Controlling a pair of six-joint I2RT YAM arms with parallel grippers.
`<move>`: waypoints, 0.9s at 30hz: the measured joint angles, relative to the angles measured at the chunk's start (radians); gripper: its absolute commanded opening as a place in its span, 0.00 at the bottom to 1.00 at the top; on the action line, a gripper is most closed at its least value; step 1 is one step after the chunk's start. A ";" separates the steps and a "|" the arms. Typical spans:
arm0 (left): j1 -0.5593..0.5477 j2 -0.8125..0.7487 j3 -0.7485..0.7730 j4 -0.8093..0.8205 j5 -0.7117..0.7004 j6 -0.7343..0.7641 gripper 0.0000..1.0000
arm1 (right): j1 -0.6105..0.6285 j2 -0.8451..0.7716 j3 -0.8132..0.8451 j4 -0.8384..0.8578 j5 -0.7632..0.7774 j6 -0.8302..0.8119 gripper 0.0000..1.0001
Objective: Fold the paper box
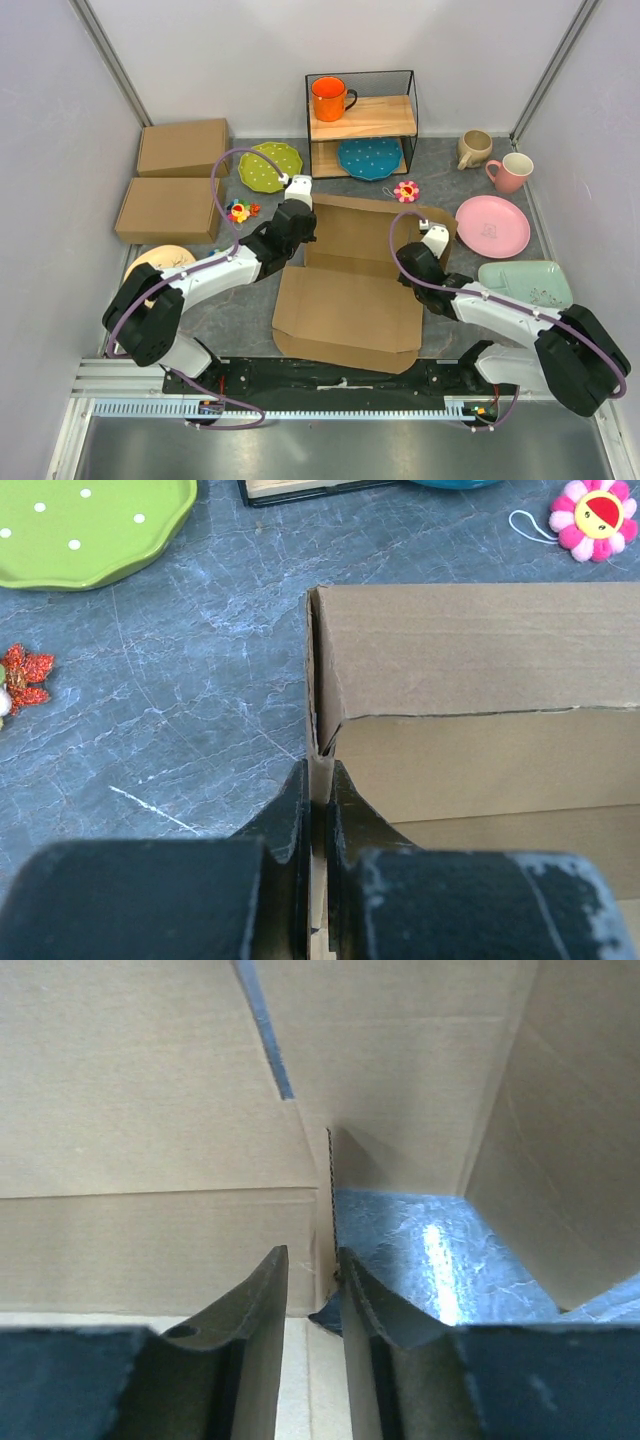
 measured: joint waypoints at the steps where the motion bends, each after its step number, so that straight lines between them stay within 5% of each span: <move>1: 0.000 -0.002 -0.002 0.001 0.000 -0.002 0.02 | 0.001 0.002 0.000 0.011 -0.009 -0.007 0.29; 13: 0.000 -0.003 -0.006 0.006 0.004 -0.020 0.02 | 0.191 0.229 0.126 -0.042 0.105 -0.172 0.38; 16: 0.000 -0.006 -0.009 0.009 0.010 -0.022 0.02 | 0.227 0.240 0.136 -0.068 0.137 -0.187 0.57; 21: 0.000 -0.013 -0.014 0.006 0.012 -0.025 0.02 | 0.236 0.089 0.153 -0.135 0.169 -0.200 0.80; 27: 0.001 -0.016 -0.016 0.002 0.017 -0.034 0.02 | 0.222 -0.172 0.314 -0.200 0.255 -0.250 0.82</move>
